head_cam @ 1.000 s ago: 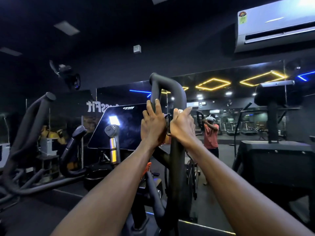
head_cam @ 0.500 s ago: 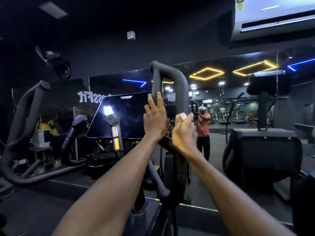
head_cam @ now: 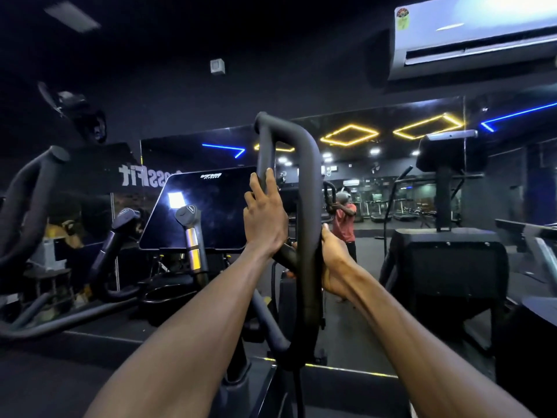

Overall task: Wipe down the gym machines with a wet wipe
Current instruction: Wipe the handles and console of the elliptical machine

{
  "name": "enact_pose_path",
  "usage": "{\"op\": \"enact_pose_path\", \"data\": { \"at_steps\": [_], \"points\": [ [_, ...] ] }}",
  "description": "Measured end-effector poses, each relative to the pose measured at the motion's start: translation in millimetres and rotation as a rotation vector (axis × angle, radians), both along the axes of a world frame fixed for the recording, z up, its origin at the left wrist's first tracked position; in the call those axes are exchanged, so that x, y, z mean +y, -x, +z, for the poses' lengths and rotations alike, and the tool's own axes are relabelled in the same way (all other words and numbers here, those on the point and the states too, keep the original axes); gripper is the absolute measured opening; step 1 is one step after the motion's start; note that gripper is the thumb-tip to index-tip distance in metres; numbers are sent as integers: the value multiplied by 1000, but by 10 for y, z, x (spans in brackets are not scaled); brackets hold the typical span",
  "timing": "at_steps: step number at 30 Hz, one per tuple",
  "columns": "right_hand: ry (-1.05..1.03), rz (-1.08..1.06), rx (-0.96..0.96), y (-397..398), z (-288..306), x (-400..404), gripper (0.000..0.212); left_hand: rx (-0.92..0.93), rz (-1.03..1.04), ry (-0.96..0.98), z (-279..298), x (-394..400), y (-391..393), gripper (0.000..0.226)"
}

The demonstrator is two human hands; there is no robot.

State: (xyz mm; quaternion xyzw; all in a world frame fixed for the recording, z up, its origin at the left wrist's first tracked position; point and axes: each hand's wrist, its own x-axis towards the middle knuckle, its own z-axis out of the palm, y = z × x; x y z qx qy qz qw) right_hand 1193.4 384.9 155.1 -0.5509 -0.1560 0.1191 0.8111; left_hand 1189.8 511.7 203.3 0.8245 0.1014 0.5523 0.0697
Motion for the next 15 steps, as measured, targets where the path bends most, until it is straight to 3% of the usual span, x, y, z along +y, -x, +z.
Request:
{"op": "enact_pose_path", "data": {
  "at_steps": [4,7,10,13,15],
  "points": [
    [-81,-31,-74,-168,311,-9,55,3,26,7,-5,5,-23,70],
    [7,52,-58,-164,262,-10,63,9,52,16,2,-16,-32,68],
    [-66,187,-10,-252,474,-9,72,12,73,14,6,-25,-42,69],
    [-158,145,-14,-382,805,-37,67,9,92,17,-1,-11,-63,73],
    [-123,243,-11,-390,773,-55,74,6,97,11,-1,-10,-71,73]
  ]
}}
